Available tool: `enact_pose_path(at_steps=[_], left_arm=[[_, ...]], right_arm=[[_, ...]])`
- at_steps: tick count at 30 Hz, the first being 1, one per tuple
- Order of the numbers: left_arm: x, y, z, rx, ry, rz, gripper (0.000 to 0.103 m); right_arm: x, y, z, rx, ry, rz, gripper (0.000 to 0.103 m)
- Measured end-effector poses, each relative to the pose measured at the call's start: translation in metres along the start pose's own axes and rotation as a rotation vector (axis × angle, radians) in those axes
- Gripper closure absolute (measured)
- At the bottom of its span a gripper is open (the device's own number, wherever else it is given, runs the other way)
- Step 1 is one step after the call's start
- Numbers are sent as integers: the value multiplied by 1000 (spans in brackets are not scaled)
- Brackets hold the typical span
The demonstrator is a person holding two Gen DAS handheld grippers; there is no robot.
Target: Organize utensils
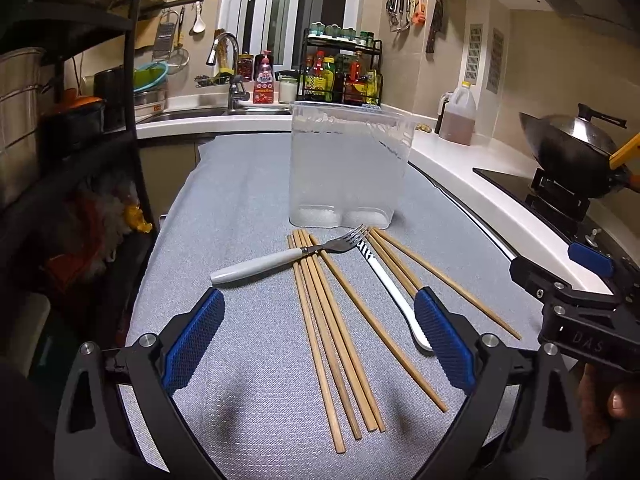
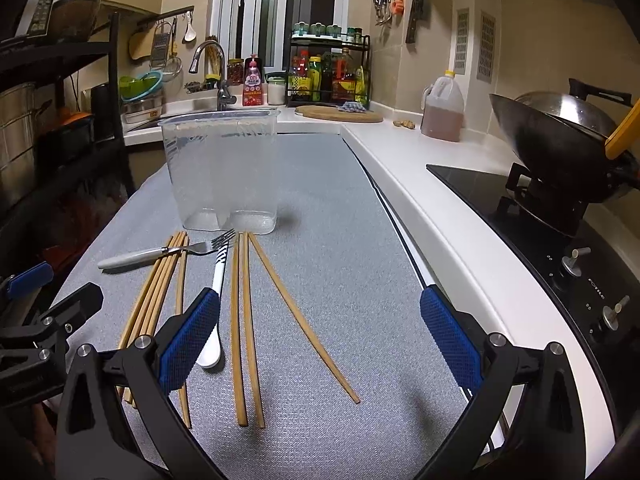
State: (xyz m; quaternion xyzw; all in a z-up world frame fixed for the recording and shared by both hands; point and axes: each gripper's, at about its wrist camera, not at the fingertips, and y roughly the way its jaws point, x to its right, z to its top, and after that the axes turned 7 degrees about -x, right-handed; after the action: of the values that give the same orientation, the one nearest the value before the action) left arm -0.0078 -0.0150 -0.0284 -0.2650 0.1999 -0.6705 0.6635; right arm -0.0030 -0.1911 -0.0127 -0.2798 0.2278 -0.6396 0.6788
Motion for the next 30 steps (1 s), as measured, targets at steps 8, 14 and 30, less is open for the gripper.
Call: enact_pose_path(at_steps=[8,14,30], left_arm=[[1,-6,0,29,12,11,11],[0,-6,0,23,7,10,11],[0,-6,0,21,9,6,11]], right_arm=[[1,1,1,-2,-1,6,5],[3,2,1,-4,0,3,5],[0,4,-2,-4,-9,0,5]])
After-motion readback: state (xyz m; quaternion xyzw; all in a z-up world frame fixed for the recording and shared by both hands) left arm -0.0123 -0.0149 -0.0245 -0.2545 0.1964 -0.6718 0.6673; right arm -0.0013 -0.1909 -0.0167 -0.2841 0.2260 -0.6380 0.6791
